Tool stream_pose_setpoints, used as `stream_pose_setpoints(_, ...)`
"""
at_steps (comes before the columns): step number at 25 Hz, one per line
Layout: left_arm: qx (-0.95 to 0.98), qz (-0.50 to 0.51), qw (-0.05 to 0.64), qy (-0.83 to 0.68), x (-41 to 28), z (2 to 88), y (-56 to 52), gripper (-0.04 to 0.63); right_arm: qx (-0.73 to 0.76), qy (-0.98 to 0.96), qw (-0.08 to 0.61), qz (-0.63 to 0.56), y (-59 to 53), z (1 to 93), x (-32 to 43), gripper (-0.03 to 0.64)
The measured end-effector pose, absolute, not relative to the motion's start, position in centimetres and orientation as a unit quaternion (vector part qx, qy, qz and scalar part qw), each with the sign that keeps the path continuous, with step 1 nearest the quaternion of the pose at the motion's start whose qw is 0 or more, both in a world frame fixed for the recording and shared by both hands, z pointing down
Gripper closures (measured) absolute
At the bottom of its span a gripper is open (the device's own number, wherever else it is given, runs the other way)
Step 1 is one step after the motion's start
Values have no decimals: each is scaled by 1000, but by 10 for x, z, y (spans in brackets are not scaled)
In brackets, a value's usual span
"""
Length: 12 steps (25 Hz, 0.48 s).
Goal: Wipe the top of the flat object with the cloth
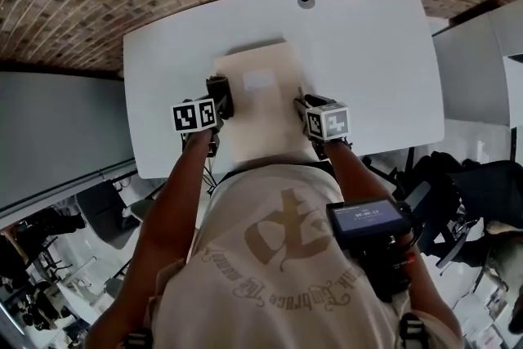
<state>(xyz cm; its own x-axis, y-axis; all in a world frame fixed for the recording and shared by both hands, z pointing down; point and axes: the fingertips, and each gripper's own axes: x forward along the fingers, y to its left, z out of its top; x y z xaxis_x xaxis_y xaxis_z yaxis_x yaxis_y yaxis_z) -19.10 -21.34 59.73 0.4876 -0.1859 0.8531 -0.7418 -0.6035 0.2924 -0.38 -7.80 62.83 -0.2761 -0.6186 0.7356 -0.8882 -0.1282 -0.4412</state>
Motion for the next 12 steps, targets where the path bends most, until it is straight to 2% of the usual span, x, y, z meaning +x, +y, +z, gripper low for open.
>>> stream_pose_setpoints(7, 797, 378, 366, -297, -192, 596, -205, 466, 582, -644, 137, 478, -76, 630, -2, 460)
stream_pose_setpoints(12, 812, 373, 370, -255, -162, 592, -187, 466, 579, -650, 140, 472, -77, 628, -3, 460)
